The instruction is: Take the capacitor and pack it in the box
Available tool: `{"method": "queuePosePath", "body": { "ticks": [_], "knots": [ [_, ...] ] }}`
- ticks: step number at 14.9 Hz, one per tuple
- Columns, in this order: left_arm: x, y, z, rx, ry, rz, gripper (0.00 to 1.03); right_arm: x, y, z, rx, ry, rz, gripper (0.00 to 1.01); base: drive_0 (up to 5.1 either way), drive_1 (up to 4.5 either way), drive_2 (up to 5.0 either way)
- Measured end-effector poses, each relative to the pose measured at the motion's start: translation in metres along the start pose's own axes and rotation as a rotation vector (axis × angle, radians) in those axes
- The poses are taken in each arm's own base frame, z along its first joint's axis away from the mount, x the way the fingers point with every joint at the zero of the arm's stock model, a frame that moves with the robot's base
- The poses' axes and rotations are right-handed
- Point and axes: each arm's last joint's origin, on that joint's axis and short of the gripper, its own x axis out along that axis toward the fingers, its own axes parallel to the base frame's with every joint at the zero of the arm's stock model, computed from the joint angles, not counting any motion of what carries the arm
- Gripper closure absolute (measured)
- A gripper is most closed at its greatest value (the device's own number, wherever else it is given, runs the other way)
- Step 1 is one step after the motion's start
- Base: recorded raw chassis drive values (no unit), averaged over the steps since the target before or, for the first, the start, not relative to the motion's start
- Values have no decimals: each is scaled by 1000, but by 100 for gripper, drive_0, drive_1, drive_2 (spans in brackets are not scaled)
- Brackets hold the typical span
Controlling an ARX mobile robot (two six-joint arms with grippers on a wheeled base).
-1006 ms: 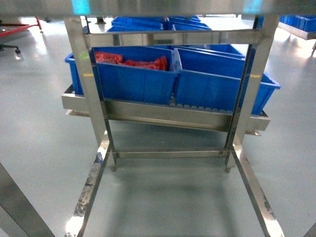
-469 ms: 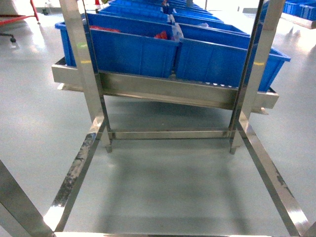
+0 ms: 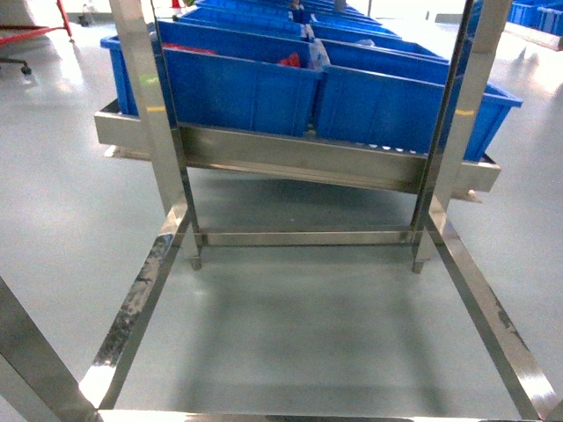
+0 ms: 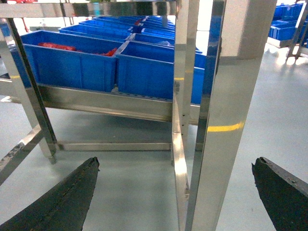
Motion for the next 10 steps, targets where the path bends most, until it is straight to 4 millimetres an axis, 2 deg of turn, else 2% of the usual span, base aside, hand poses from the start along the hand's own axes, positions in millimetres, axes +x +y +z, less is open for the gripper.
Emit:
{"method": "queuePosePath", "body": {
  "ticks": [4, 10],
  "knots": [
    [0, 0, 0, 0, -3, -3, 59, 0, 0, 0, 0, 0, -1, 3, 0, 0, 0],
    [0, 0, 0, 0, -1, -1, 59, 0, 0, 0, 0, -3, 0, 3, -484, 253, 253]
  ]
}}
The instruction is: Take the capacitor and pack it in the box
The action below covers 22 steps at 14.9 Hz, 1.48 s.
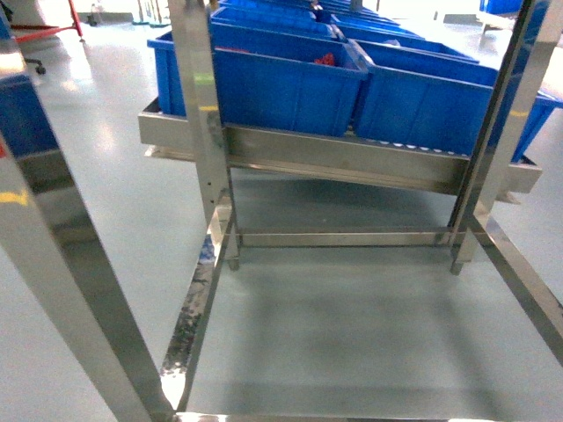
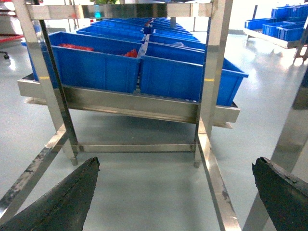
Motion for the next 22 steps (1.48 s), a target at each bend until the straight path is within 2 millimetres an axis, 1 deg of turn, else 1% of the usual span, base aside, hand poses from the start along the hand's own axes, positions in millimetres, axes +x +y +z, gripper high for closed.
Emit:
{"method": "queuePosePath", "body": {
  "ticks": [22],
  "knots": [
    [0, 0, 0, 0, 2, 0, 59, 0, 0, 0, 0, 3, -1, 3, -495, 244, 244]
  ]
}}
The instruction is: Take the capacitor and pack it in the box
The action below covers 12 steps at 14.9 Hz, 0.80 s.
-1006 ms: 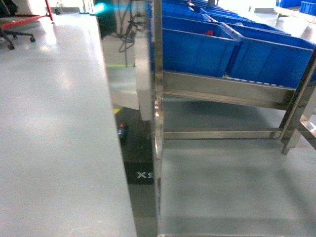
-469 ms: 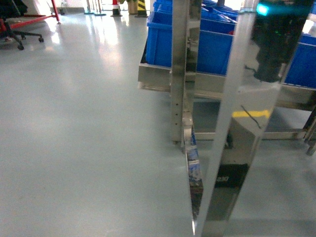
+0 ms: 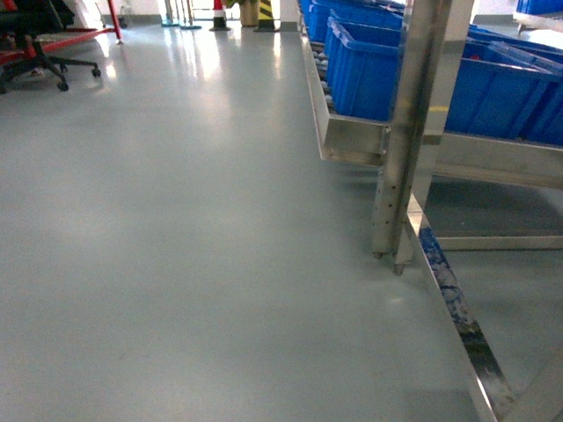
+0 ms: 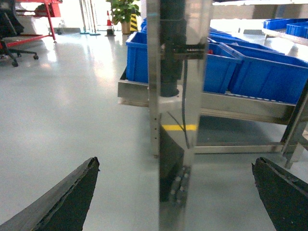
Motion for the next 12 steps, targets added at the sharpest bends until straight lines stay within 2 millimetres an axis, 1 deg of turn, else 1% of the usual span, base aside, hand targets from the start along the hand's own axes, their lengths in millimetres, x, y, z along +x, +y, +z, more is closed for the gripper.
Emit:
{"method": "queuePosePath", "body": {
  "ticks": [12],
  "knots": [
    [0, 0, 0, 0, -3, 1, 59, 0, 0, 0, 0, -2, 0, 3, -504, 237, 237]
  ]
}}
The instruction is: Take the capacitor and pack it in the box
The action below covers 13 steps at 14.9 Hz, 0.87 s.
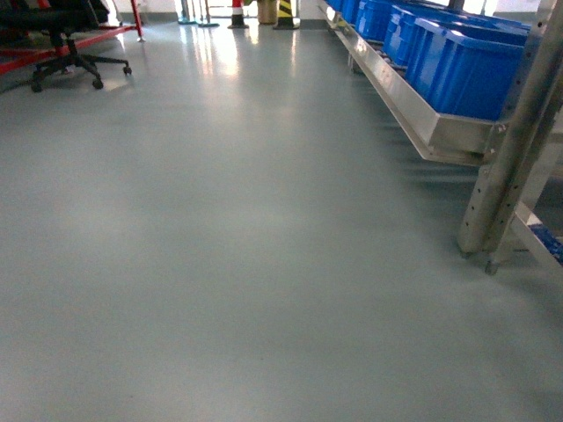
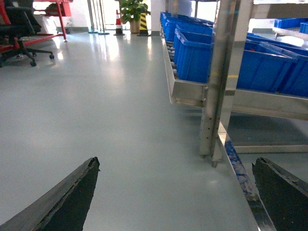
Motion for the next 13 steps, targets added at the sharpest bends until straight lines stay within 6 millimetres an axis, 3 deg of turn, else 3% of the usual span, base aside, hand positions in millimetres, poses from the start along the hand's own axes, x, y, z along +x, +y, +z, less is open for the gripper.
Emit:
{"method": "queuePosePath", "body": {
  "ticks": [13],
  "knots": [
    [0, 0, 0, 0, 3, 0, 59, 0, 0, 0, 0, 4, 1, 3, -517, 224, 224]
  ]
}}
